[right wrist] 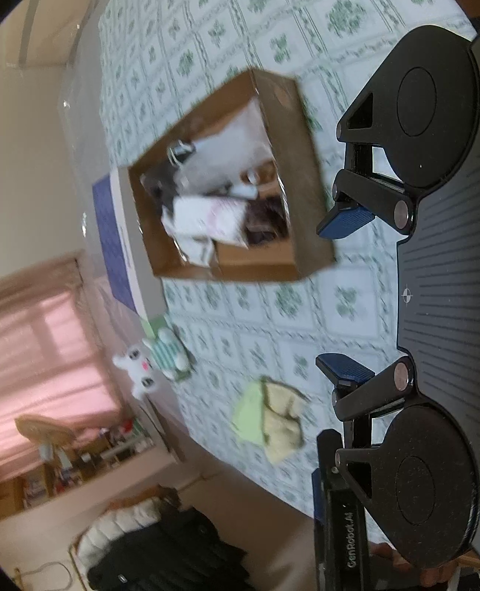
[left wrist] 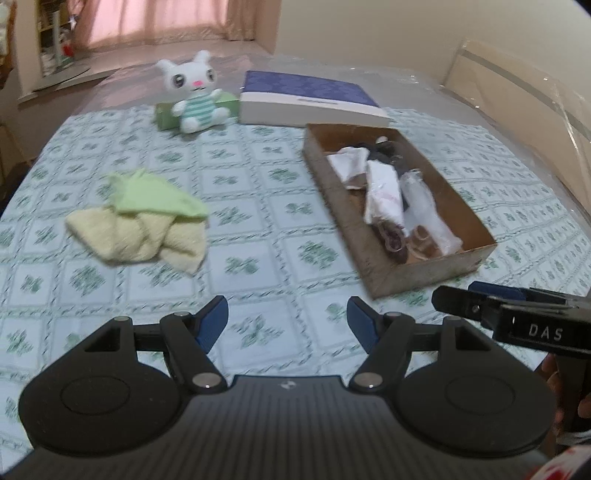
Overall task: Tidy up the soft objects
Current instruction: 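Withdraw both grippers up from the box toward the yellow towel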
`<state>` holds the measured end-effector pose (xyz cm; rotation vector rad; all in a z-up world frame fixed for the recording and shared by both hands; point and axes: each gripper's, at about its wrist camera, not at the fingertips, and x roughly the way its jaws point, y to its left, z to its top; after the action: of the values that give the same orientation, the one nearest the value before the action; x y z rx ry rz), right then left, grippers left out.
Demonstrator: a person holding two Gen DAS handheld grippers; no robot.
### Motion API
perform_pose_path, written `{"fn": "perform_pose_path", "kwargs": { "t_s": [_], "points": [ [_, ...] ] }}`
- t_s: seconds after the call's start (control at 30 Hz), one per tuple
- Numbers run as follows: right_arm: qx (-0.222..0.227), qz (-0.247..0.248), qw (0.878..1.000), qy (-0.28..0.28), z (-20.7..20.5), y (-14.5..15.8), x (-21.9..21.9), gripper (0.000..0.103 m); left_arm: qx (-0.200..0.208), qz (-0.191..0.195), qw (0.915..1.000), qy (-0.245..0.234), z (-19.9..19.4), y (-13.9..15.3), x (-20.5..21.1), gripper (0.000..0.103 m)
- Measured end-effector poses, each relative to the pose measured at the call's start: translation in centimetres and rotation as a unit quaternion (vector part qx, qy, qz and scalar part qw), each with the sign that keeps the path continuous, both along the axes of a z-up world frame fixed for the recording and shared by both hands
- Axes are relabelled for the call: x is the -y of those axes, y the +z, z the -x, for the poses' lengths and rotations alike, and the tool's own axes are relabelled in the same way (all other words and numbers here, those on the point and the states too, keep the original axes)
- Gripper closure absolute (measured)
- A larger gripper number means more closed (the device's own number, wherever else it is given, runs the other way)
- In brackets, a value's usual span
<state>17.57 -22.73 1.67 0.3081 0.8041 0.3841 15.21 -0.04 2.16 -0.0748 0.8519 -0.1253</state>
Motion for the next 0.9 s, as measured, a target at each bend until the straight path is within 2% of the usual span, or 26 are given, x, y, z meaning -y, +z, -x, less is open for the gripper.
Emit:
{"fn": "perform_pose_path", "kwargs": {
  "t_s": [0.43, 0.9],
  "points": [
    [-0.014, -0.008, 0.998, 0.065, 1.3, -1.1, -4.8, 0.034, -0.011, -0.010, 0.9985, 0.053, 2.8, -0.6, -3.6, 0.034],
    [-0.042, -0.017, 0.995, 0.087, 0.6, -2.6, -8.2, 0.034, -0.024, -0.010, 0.9940, 0.106, 3.9, -1.4, -7.5, 0.034]
  ]
}}
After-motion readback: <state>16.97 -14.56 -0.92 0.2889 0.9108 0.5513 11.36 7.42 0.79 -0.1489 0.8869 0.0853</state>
